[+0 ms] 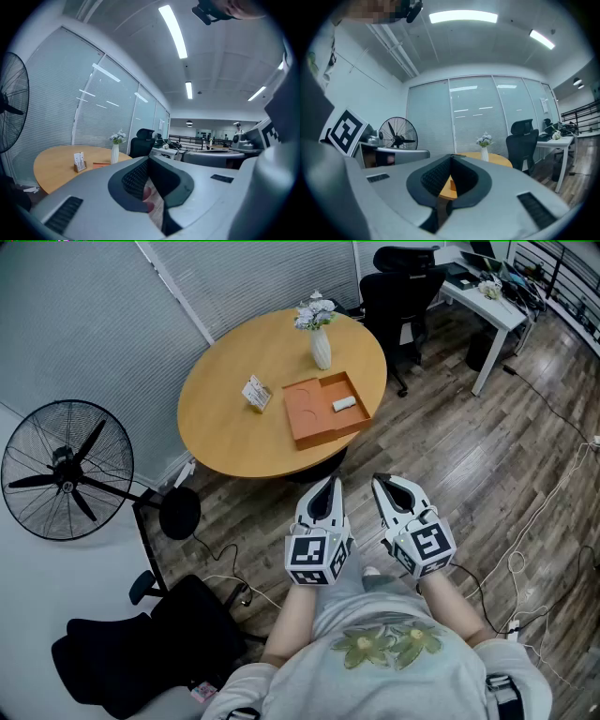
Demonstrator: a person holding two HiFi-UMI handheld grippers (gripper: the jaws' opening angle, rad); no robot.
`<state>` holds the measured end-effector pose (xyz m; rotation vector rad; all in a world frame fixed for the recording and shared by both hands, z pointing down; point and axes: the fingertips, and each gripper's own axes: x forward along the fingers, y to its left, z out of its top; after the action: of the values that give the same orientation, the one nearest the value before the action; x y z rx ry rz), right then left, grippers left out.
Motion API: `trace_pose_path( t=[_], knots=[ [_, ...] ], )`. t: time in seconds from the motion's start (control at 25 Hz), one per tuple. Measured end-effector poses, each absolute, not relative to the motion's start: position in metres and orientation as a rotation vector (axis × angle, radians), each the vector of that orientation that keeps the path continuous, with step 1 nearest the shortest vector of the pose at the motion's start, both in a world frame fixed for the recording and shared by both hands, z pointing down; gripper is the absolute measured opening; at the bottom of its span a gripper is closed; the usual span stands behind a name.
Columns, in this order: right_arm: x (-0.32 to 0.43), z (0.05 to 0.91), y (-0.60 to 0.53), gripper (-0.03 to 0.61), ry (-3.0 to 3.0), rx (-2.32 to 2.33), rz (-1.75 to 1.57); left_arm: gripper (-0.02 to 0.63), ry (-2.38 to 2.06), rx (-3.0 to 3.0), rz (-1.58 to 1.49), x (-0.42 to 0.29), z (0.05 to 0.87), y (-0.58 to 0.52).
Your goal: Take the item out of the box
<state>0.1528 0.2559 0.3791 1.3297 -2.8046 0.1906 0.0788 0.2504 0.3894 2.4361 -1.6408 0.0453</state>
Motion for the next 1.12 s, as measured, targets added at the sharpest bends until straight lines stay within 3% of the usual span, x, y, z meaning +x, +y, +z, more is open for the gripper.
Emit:
trace_pose_path(
  t=[0.48,1.12],
  knots=[
    [0.142,0.385,0.216,0.002,-2.777,1.292,0.088,0.002,-1.642,2.405,0.032,0.070,0.399,0.210],
    [0.099,0.378,0.048,0.002,-2.765,1.268,0.045,0.002,-1.666,2.399,-0.010,0.020,0.391,0.048]
  ],
)
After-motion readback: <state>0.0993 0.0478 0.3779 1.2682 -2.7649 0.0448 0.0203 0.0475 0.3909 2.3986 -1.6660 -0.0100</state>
